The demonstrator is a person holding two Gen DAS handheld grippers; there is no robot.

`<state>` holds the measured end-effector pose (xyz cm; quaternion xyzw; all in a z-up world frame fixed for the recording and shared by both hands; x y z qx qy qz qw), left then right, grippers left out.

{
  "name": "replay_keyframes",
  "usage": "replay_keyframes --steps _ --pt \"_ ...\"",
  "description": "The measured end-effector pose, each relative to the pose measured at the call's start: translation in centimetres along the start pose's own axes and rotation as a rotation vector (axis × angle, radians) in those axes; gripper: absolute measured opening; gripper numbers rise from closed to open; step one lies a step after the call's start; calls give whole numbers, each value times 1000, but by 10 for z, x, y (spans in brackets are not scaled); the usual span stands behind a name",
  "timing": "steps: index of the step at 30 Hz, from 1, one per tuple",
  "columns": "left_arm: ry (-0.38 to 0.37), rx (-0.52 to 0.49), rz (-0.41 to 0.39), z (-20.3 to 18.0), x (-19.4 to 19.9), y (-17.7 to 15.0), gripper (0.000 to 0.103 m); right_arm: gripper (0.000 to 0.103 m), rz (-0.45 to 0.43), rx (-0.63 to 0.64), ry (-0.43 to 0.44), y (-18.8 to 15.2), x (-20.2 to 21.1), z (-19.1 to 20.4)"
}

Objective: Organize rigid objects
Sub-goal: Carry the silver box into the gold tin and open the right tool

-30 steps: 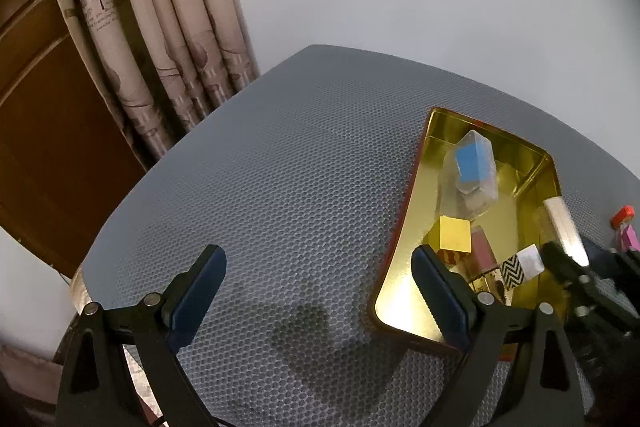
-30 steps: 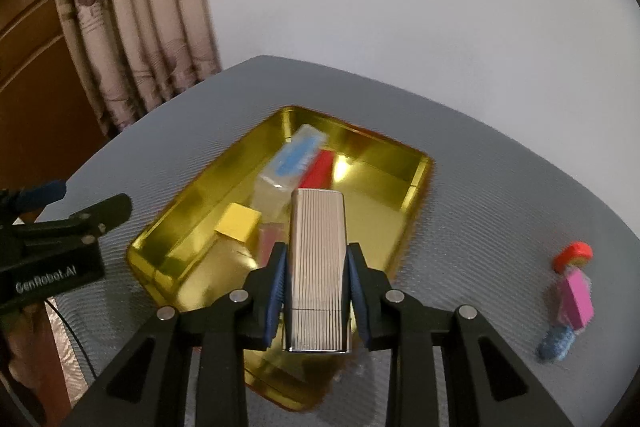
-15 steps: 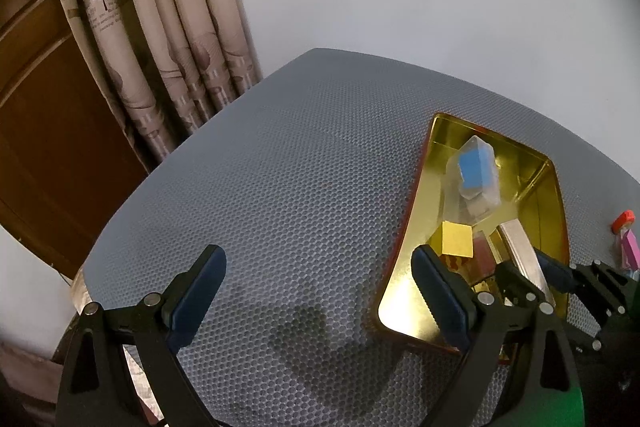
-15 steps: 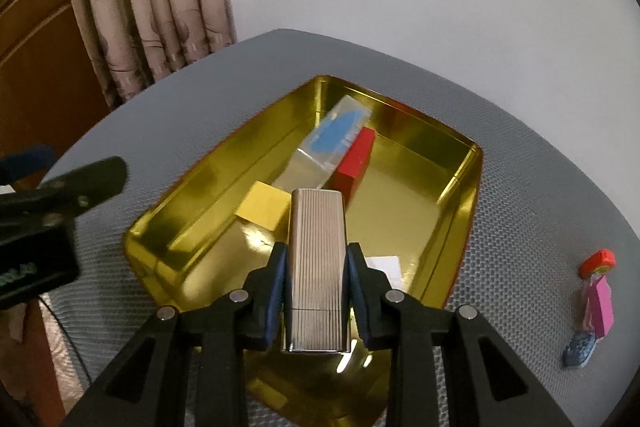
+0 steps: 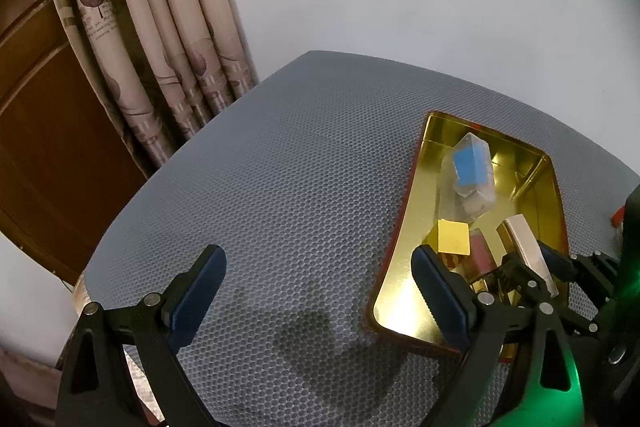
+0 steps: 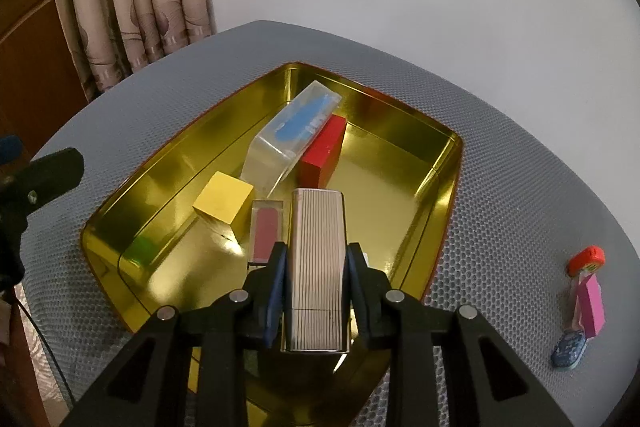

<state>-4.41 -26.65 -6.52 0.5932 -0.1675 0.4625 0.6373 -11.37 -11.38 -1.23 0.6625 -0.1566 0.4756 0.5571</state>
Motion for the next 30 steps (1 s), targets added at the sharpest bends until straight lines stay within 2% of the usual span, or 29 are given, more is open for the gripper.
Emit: replay_keyframes --steps 20,26,30 --pt "-5 -29 -9 -3 4 -1 92 34 -56 -63 19 3 33 -11" --pt "-11 -46 -16 -3 6 -1 92 34 -90 -96 9 -1 56 -32" --pt "-19 -46 -16 -3 7 -2 92 34 -108 -123 -31 -4 69 -59"
Point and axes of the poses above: each gripper's, at about its wrist camera, not at the fingertips, and x roughly against the way its jaws point, z to its left, y to its top, the point moved 3 cm from there along -x, roughly the way its jaws point, and after that the axes turned 12 degrees about -x, right-handed, at the moved point
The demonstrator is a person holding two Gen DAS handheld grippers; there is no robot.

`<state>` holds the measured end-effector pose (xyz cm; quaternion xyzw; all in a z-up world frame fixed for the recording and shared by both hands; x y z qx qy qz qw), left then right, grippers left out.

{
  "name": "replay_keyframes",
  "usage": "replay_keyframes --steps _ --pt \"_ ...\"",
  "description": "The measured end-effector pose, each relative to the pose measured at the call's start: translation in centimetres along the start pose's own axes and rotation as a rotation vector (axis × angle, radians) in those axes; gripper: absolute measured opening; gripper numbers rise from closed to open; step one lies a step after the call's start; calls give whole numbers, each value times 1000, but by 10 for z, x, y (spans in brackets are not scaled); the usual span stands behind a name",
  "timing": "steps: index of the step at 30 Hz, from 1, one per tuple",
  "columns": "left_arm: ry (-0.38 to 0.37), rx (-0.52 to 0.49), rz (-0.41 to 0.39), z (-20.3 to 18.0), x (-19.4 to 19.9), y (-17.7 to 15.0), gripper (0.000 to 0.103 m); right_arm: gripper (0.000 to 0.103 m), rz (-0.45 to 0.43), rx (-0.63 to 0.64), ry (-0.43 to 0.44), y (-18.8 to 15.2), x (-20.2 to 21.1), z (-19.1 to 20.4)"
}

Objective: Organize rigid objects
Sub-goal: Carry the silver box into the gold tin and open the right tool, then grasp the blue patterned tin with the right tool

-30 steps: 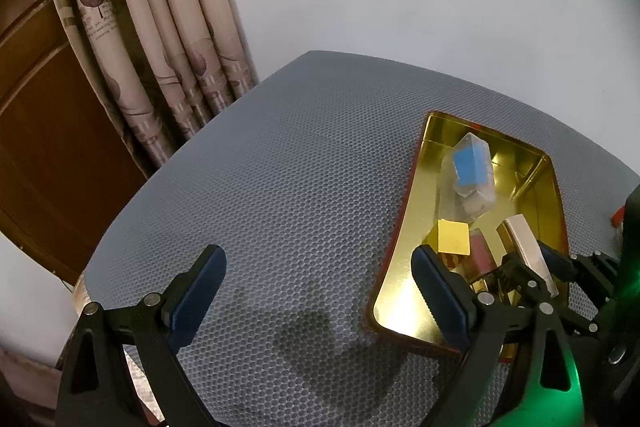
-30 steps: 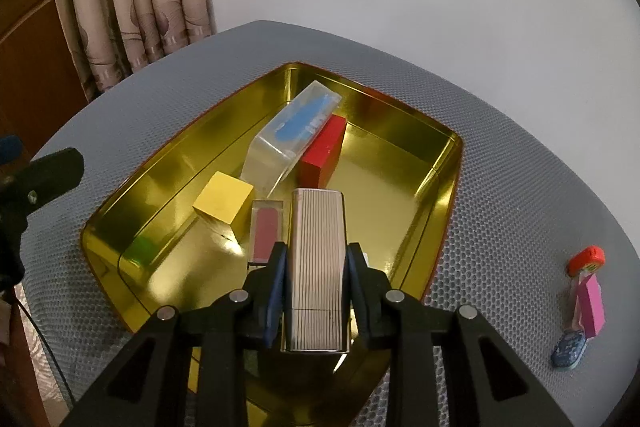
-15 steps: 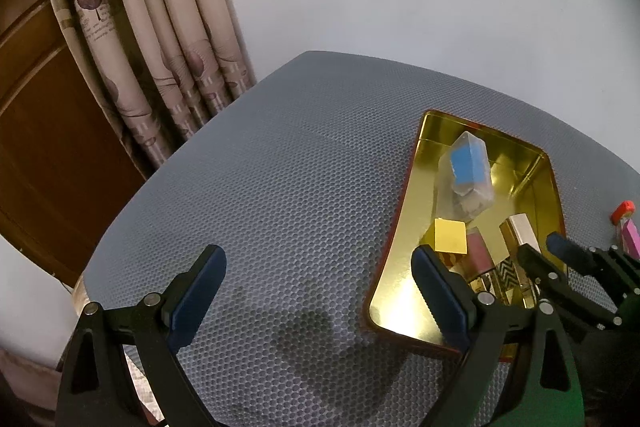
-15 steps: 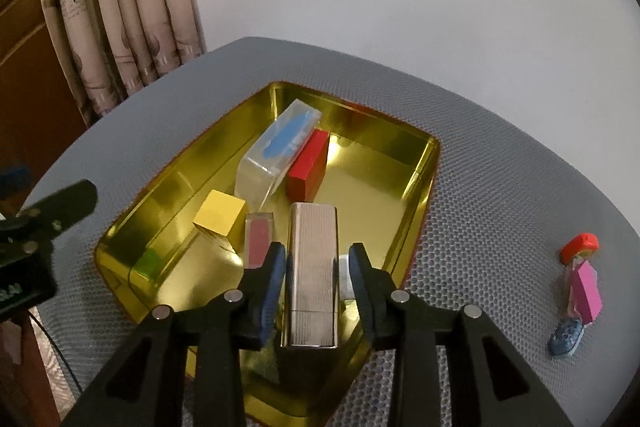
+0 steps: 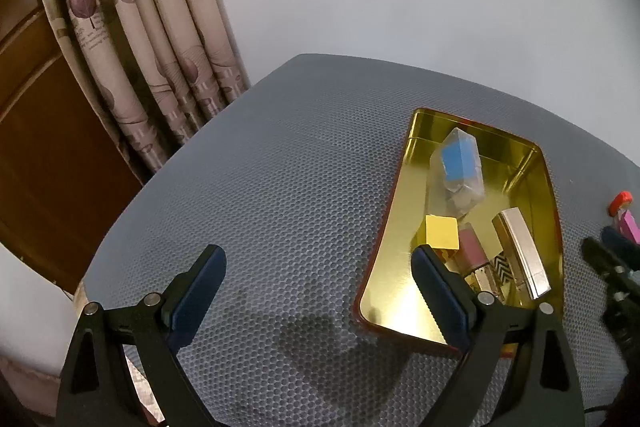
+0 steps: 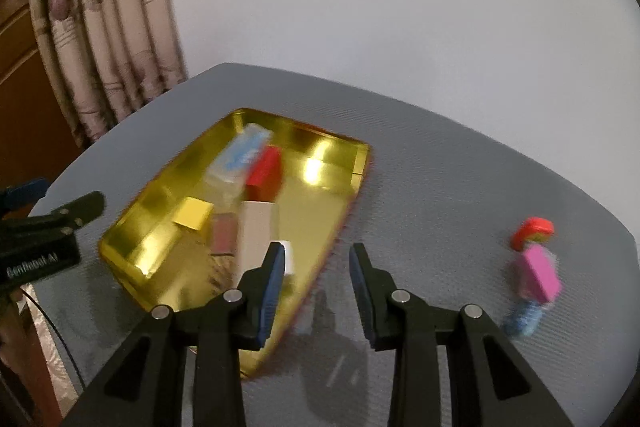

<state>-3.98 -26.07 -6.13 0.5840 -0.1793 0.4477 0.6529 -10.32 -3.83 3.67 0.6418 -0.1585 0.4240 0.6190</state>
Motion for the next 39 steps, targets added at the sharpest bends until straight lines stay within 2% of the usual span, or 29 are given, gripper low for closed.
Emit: replay_keyframes --steps 5,9,15,18,23,29,33,39 --pt "-2 -7 -2 -1 2 -1 92 34 -7 -73 -65 1 11 -55" --pt "1 -14 -6 -3 4 -2 92 39 -6 -151 -117 -3 19 -112" --pt "0 -31 -10 -4 7 -2 92 44 0 -214 -129 -17 24 -171" --pt "-1 -37 -8 -5 7 -2 92 48 25 -189 -110 -25 18 -180" --pt "13 -63 -10 -8 5 -3 92 48 69 -162 -62 -40 5 -191" --pt "20 -69 -2 -10 3 -5 92 48 90 -282 -74 -45 -14 -192" --pt "19 -85 2 -13 1 -6 92 48 59 -378 -138 -45 -27 -181" --pt "3 -95 -4 -14 4 -6 92 48 38 -437 -255 -39 -47 -179"
Point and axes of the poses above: each gripper's, at about its wrist camera, not at the fingertips, and x roughly against the way its jaws point, z to its left, y to its top, the point moved 3 cm from there along -x, roughly the way its jaws point, and after that the axes turned 12 degrees about -x, right-handed, at the moved point
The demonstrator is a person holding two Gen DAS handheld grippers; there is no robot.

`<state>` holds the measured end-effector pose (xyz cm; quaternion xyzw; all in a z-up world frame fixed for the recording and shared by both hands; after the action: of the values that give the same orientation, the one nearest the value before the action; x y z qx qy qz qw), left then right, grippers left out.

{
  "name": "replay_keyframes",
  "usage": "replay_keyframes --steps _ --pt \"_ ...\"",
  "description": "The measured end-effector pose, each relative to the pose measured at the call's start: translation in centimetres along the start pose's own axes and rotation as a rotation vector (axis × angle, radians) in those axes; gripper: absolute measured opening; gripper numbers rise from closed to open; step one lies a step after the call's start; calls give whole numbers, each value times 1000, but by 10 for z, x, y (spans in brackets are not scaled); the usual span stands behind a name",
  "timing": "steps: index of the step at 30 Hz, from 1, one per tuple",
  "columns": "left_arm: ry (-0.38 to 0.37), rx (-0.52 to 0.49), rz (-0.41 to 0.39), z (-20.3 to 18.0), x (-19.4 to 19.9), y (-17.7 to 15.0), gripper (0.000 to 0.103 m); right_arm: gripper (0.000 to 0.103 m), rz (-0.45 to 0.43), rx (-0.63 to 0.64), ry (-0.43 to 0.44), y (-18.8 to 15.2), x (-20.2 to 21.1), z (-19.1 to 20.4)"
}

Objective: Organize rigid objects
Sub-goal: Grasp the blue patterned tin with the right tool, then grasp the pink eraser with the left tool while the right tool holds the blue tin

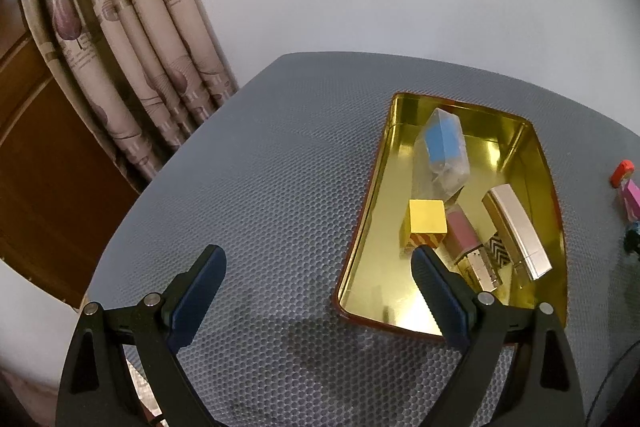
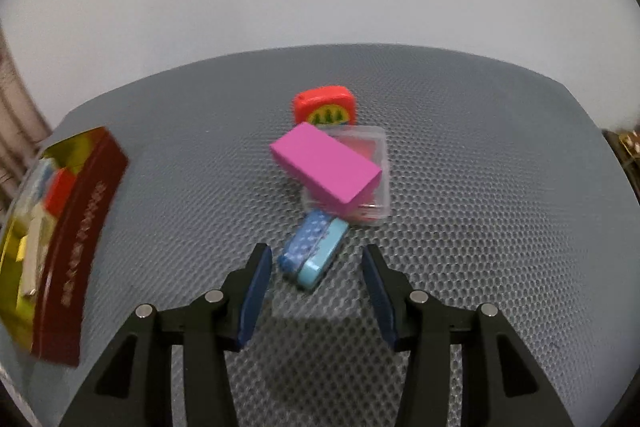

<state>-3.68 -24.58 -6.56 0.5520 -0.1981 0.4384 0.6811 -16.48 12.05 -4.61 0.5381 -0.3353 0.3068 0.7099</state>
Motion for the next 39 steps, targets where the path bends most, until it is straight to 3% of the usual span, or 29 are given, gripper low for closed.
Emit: replay_keyframes --steps 2,4,5,13,20,25,31,35,39 --pt "-9 -1 -2 0 1 0 92 47 11 -34 -8 1 -6 -1" --pt "-9 -6 -2 0 1 0 92 39 13 -40 -18 0 -10 1" --pt "-8 -8 -1 0 1 0 92 28 19 -34 -9 -1 -11 2" --pt "-21 -23 16 -8 0 -4 92 22 6 40 14 -13 -5 3" --pt "-89 -67 31 -37 10 -1 92 22 -73 88 -64 -17 3 -19" --pt "-203 -138 1 -77 35 16 94 22 -87 47 -120 -17 -1 -50" --pt "-330 -233 26 -155 50 37 95 22 -105 12 -111 -19 1 -67" --pt "-391 -245 72 -205 53 52 95 22 -100 -40 -94 -18 2 -81" --pt "-394 -249 110 -258 52 76 95 22 -93 -62 -63 -21 -1 -77"
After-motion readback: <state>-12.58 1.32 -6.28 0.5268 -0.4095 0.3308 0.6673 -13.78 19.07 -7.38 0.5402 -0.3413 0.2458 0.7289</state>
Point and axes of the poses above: each gripper's, at about its wrist camera, not at the fingertips, and x roughly against the way its jaws point, z to its left, y to its top, the point moved 3 cm from there along -x, roughly the way its jaws point, and after that the axes turned 12 degrees about -x, right-handed, at the moved point
